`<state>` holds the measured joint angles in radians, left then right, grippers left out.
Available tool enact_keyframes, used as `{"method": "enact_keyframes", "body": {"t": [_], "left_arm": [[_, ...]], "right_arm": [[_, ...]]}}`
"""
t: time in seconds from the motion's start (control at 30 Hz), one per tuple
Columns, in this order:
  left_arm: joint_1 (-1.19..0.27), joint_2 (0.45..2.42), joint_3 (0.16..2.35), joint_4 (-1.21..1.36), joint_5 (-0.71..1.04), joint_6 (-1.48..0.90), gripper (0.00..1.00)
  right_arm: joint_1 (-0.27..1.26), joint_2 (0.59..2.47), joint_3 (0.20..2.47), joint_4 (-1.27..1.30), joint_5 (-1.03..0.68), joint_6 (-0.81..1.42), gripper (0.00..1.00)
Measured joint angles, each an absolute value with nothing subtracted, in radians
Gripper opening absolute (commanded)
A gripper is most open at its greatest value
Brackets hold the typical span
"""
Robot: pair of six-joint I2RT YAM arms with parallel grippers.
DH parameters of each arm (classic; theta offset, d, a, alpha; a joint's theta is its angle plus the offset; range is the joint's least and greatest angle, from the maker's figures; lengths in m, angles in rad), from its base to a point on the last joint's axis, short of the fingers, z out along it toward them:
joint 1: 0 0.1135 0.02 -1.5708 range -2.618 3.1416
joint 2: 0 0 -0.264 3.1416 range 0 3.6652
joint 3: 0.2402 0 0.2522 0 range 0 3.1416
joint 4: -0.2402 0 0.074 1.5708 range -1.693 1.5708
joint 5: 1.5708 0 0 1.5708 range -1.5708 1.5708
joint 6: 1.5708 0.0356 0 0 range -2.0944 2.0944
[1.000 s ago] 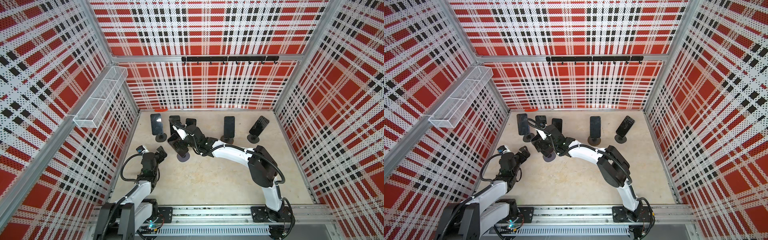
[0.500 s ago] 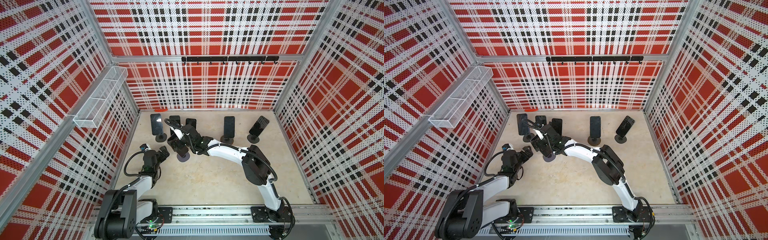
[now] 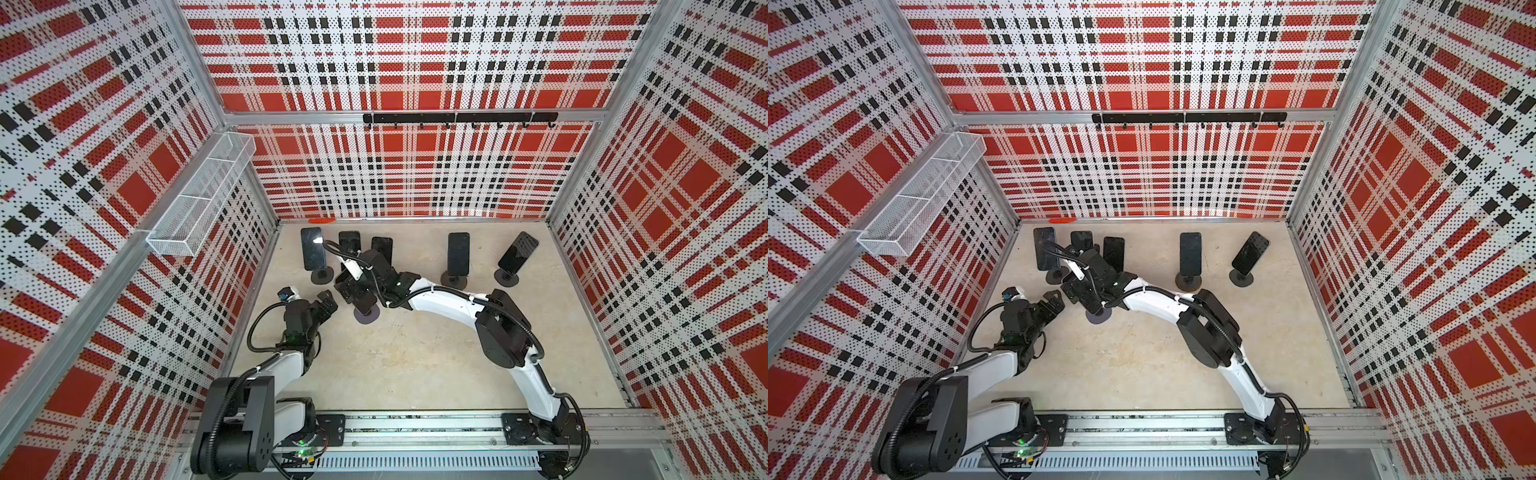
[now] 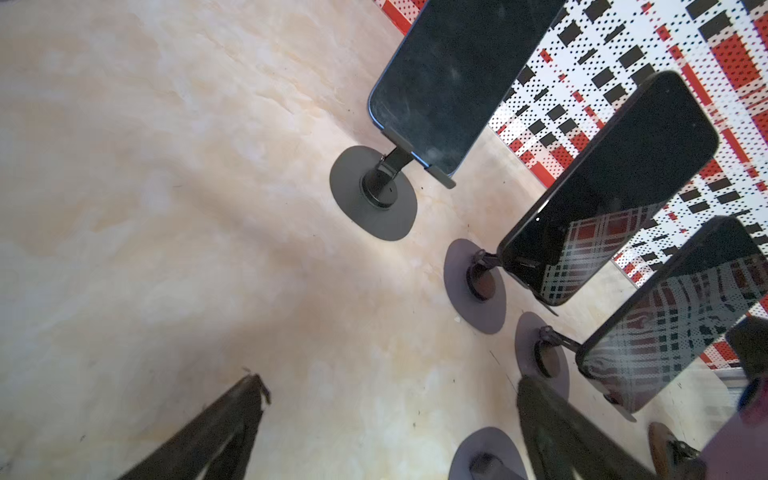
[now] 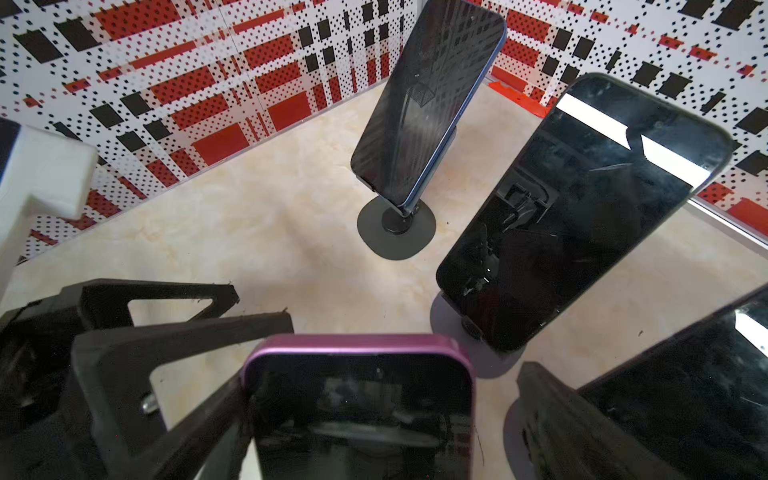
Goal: Remove the phone from the phone stand
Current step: 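Close the right gripper on the pink-cased phone's top edge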
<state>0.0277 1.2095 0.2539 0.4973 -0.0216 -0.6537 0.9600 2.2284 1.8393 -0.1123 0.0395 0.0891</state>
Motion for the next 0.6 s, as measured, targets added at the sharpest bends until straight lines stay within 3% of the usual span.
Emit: {"method": "enact_keyframes", "body": {"t": [0.6], "left_arm": [[0.033,1.203,0.248,0.520,-0.003,-0.673,0.98]], "right_arm": [[0.960,2.248,1.868,-0.115,0.034,0.054,0.98]]}}
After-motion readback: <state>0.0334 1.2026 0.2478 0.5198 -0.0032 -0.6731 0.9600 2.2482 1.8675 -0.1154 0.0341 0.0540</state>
